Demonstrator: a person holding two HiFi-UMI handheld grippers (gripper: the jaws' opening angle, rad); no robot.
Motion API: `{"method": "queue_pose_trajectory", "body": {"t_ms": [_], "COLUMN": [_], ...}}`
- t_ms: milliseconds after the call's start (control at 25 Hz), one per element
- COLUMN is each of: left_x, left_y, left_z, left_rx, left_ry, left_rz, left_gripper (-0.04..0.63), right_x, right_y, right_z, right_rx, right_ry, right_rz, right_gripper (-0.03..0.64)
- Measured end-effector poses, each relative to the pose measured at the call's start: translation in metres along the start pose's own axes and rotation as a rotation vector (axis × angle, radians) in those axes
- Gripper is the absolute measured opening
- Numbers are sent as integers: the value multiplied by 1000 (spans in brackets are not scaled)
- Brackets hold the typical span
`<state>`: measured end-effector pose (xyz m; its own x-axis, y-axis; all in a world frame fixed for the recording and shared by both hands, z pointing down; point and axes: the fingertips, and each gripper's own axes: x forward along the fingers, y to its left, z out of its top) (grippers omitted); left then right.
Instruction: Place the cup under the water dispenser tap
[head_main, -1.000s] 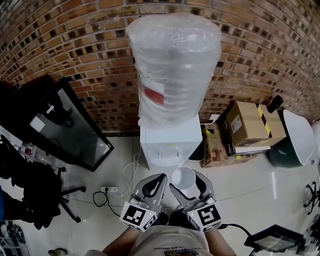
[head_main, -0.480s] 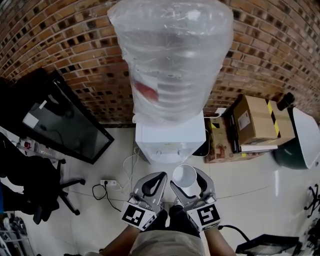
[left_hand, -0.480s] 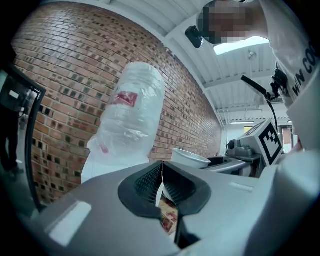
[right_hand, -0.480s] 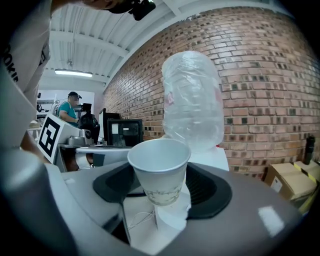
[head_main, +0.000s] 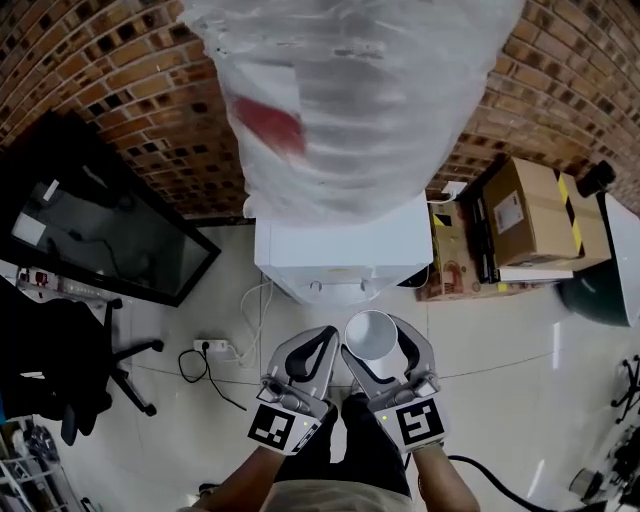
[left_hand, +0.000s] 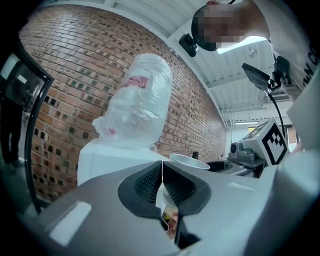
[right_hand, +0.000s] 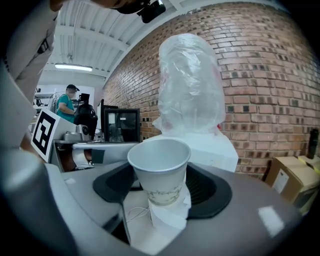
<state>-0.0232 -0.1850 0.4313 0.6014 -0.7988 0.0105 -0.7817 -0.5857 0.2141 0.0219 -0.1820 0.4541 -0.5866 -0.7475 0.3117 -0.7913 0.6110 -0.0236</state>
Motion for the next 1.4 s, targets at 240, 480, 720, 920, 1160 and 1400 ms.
{"method": "queue_pose_trajectory", "body": {"t_ms": [240, 480, 720, 920, 1160, 1400], "left_x": [4, 9, 22, 33, 43, 47], "left_y": [14, 28, 40, 54, 61, 61], "left_z": [-48, -95, -138, -176, -203, -206], "left_rx": [-8, -6, 6, -3, -52, -45], "left_ry": [17, 37, 49, 80, 111, 113], "left_rz": [14, 33, 51, 71, 64, 35], "left_gripper": [0, 0, 0, 0, 0, 0], "right_x": [23, 47, 64, 87, 117, 141], "right_y": [-13, -21, -30, -41, -64, -77], "right_z": [-51, -99, -150, -194, -235, -264], "right_rx": [0, -9, 12, 34, 55, 44], "right_ry": [24, 20, 22, 49, 53, 65], "right_rz": [-22, -66, -106, -118, -155, -164], "right_gripper": [328, 328, 328, 328, 328, 328]}}
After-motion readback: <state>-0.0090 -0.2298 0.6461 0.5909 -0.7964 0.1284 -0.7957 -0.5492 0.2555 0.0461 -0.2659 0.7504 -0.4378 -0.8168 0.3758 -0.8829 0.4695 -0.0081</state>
